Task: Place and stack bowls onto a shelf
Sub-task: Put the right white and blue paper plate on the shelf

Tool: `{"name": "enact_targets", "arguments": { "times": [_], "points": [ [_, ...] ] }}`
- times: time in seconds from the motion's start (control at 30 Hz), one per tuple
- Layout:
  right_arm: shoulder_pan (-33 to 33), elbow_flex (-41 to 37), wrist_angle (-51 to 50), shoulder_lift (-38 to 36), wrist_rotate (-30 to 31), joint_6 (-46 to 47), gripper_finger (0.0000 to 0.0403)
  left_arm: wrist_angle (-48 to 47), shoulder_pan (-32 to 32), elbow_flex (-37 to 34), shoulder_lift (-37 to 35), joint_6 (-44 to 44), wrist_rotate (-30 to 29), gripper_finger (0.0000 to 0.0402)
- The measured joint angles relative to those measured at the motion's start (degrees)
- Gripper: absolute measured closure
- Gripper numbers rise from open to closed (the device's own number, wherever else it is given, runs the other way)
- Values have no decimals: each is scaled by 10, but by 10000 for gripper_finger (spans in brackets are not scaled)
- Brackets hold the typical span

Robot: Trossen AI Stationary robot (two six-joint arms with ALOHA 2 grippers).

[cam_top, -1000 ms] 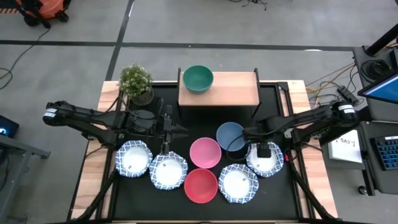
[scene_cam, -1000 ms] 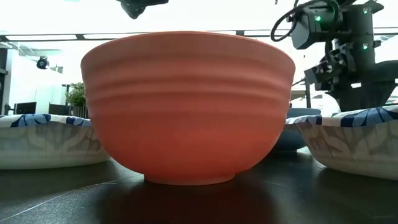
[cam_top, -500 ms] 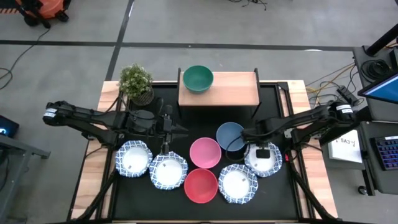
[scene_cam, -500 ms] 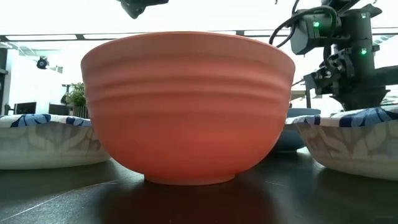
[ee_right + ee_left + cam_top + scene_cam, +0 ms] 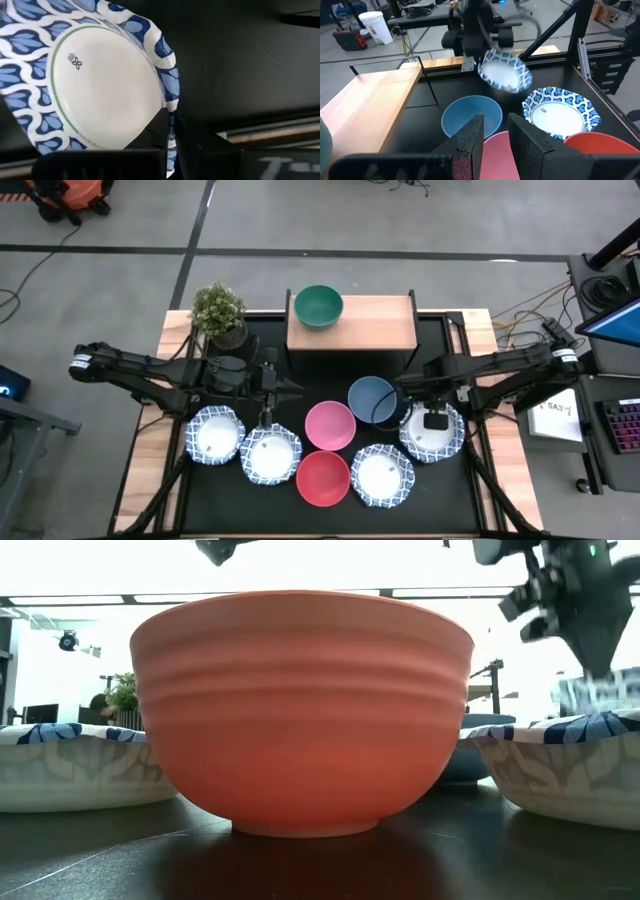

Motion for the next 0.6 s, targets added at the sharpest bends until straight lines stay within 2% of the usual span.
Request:
{"name": "enact_targets", "arguments": {
  "times": [0.13, 0.23, 0.33, 0.5, 0.6],
  "points": [
    [0, 92, -49, -3, -41, 26, 391, 4, 0, 0, 0, 1, 0, 329],
    [-4, 155, -38, -6, -66, 37, 391, 4, 0, 0, 0, 1, 0, 329],
    [-21, 210, -8, -3, -66, 58, 391, 6, 0, 0, 0, 1, 0, 329],
    [-82, 292, 15, 17, -8, 94, 391, 18, 0, 0, 0, 0, -12, 329],
    [-141, 333, 15, 39, 13, 87, 391, 20, 0, 0, 0, 0, -14, 329]
  ]
}}
